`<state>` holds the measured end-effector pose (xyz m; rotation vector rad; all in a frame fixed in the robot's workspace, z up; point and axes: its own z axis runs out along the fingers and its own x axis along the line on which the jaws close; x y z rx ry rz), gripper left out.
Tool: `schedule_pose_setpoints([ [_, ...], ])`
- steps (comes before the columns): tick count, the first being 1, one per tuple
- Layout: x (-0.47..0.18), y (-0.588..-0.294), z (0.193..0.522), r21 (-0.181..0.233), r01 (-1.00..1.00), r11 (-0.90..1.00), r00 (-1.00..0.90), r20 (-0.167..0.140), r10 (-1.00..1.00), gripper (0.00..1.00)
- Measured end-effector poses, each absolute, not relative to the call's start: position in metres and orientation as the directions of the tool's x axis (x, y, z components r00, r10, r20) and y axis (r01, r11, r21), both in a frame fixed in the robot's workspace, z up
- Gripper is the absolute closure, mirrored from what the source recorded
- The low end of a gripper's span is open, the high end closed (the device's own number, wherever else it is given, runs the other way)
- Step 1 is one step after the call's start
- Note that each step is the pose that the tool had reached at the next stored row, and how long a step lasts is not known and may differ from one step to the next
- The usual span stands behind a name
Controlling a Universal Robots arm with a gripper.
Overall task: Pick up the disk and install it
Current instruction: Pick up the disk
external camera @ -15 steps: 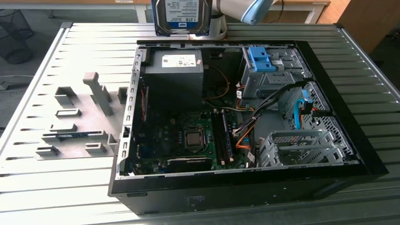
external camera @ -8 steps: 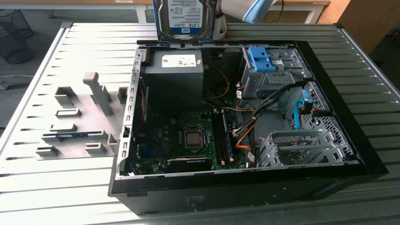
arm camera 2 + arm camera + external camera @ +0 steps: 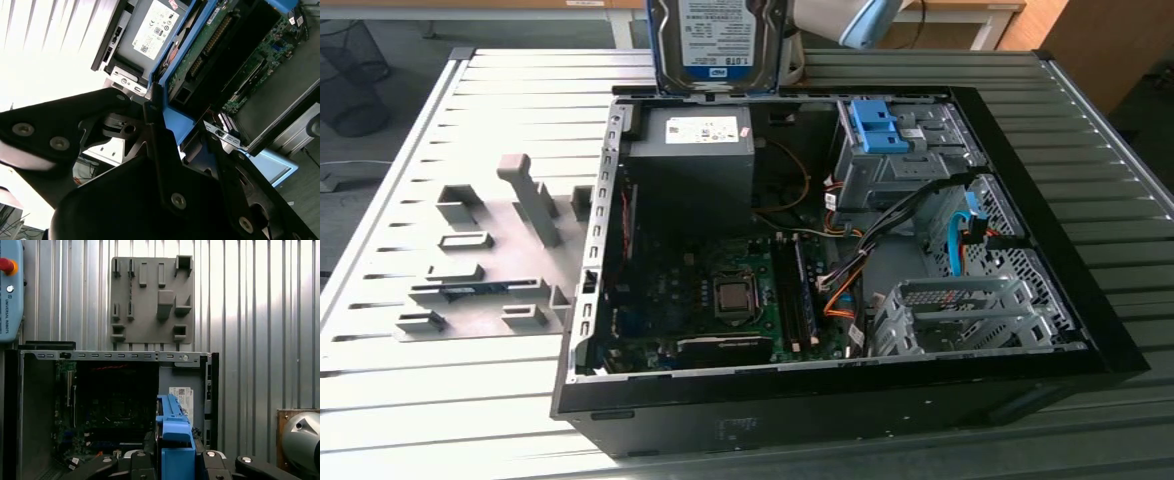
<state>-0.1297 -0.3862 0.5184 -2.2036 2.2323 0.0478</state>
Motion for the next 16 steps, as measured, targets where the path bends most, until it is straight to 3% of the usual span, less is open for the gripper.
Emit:
schedule_pose_setpoints([
  [16, -0.095, -0.386, 0.519, 0.019, -1.0, 0.013, -0.013, -0.025, -1.0, 0.64],
])
